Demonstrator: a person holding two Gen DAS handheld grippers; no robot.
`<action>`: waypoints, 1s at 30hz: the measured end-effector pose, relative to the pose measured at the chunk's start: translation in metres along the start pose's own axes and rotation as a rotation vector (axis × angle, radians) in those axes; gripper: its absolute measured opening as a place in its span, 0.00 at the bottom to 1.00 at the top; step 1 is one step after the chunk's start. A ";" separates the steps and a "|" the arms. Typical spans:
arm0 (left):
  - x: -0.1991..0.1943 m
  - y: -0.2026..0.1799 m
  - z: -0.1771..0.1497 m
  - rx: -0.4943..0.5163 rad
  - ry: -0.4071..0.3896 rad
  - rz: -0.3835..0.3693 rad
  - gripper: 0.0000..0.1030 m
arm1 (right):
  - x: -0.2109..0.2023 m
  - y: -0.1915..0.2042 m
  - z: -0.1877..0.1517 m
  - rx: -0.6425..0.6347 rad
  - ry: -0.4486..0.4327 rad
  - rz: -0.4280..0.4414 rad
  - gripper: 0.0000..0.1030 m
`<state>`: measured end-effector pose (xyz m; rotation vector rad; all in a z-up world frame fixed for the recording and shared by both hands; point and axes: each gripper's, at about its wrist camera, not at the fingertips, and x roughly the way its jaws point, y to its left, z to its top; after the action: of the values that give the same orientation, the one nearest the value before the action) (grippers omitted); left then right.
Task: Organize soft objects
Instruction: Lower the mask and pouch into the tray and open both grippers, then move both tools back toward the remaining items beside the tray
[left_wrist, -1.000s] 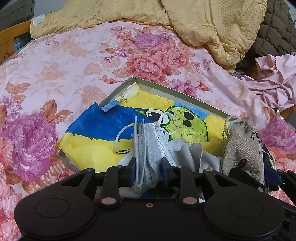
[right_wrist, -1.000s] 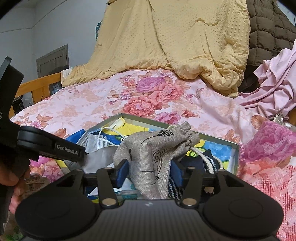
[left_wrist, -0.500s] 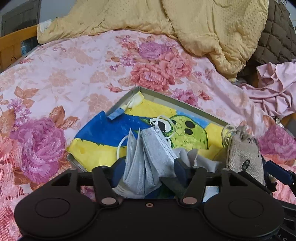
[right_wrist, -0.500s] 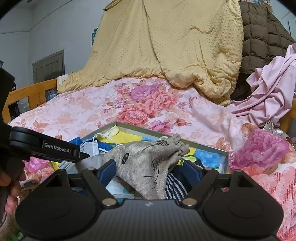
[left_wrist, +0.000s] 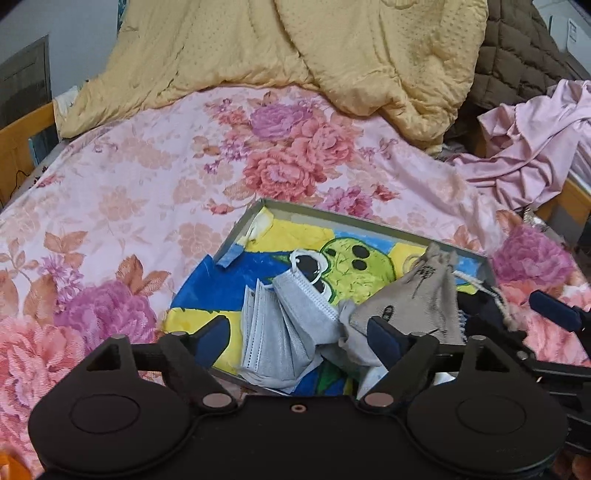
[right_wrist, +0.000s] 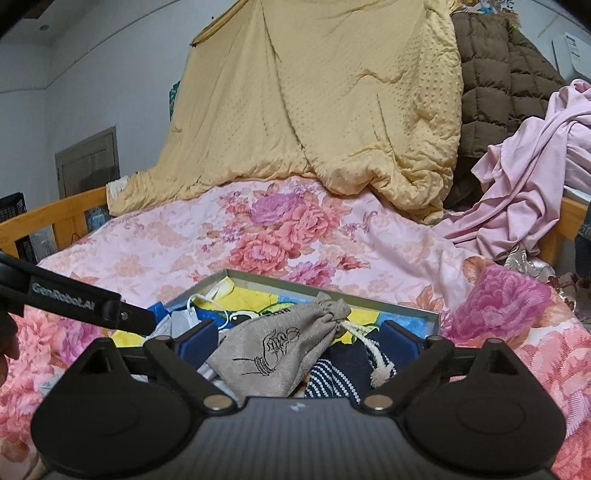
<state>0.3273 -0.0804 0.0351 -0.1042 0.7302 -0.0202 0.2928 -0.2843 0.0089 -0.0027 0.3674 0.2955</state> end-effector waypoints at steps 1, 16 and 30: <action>-0.005 0.000 0.001 0.001 -0.002 0.001 0.85 | -0.003 0.001 0.001 0.002 -0.004 -0.003 0.96; -0.094 0.031 -0.008 0.065 0.039 0.022 0.92 | -0.065 0.033 0.015 -0.014 -0.079 0.043 0.99; -0.155 0.073 -0.057 0.005 0.003 0.019 0.99 | -0.125 0.088 -0.004 -0.077 -0.088 0.130 1.00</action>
<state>0.1729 -0.0045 0.0886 -0.0925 0.7341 -0.0042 0.1550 -0.2361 0.0539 -0.0408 0.2687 0.4371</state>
